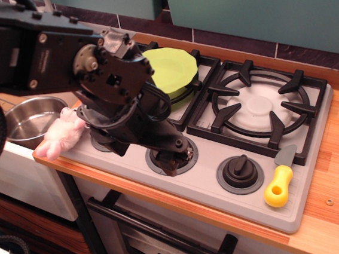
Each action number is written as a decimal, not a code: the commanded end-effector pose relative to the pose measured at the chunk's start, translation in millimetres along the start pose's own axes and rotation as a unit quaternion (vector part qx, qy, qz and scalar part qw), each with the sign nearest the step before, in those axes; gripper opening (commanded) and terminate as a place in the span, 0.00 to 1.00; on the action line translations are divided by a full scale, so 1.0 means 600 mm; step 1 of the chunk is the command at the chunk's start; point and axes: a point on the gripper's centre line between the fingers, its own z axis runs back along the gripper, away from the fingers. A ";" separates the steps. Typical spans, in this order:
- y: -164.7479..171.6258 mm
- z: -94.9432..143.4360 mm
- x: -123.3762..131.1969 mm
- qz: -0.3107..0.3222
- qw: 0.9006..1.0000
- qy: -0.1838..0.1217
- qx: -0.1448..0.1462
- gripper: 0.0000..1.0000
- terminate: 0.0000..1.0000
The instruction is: End effector reaching knife
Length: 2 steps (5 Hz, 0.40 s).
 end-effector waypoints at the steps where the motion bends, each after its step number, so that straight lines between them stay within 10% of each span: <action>1: 0.000 0.000 0.000 0.000 1.000 0.000 0.000 1.00 0.00; 2: -0.028 -0.009 0.011 0.018 1.000 -0.008 0.005 1.00 0.00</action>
